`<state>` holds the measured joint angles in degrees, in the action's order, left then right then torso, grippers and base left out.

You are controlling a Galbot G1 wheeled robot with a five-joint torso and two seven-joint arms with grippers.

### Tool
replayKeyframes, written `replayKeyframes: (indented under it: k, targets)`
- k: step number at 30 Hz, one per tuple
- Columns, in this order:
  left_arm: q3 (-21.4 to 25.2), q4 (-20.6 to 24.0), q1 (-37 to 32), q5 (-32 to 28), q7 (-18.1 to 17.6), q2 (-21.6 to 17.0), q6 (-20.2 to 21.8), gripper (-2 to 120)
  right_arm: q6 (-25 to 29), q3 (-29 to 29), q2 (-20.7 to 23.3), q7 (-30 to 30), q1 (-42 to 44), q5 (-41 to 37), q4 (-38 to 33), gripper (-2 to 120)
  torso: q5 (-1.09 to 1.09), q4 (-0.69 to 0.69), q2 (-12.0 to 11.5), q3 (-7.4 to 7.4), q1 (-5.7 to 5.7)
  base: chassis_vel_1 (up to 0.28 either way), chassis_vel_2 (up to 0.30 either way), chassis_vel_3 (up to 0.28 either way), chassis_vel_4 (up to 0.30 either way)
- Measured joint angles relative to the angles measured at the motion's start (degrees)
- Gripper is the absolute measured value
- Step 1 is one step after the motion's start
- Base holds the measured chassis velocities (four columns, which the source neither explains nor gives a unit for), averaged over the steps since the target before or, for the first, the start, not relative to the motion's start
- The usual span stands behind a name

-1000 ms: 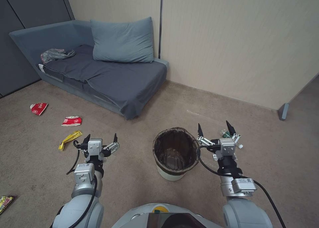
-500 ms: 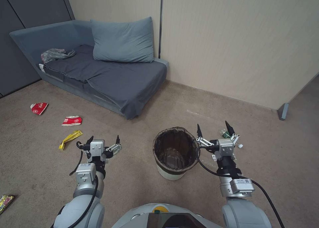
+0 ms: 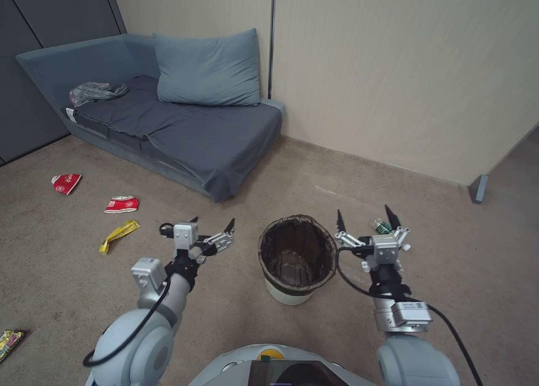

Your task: Pick up the trash bin, then pick up the garbage from the floor and place it into the trash bin.

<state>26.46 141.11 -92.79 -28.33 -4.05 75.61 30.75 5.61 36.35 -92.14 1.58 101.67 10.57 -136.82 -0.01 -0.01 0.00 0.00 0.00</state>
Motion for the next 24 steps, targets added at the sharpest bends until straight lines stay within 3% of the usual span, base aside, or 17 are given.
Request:
replayKeyframes:
  k: [6, 12, 16, 24]
  targets:
    - [-3.18, -3.75, 4.98, -10.38, 0.90, -4.74, 1.77, 100, -0.34, 0.83, 0.00, 0.33, -0.62, -0.59, 0.12, 100, 0.00, 0.02, 0.00, 0.01, 0.00, 0.000, 0.000, 0.000, 0.000]
    - [-6.22, -7.21, 8.72, -12.36, 0.08, -5.17, 3.04, 100, -0.68, 2.60, -0.01, 0.61, -2.13, -0.69, 0.88, 100, 0.01, 0.02, 0.00, 0.01, 0.00, 0.000, 0.000, 0.000, 0.000]
    - [-8.76, -10.20, 11.14, -12.93, -0.79, -4.02, 3.63, 91, -0.75, 2.80, -0.01, 0.68, -2.31, -0.71, 0.95, 100, 0.01, 0.01, 0.00, 0.00, 0.00, 0.000, 0.000, 0.000, 0.000]
    - [-11.14, -15.31, 14.63, -12.82, -2.85, -1.87, 3.90, 91, -0.07, 4.25, 0.00, 0.51, -1.96, -1.15, 0.96, 100, 0.02, 0.02, 0.00, 0.00, 0.00, 0.000, 0.000, 0.000, 0.000]
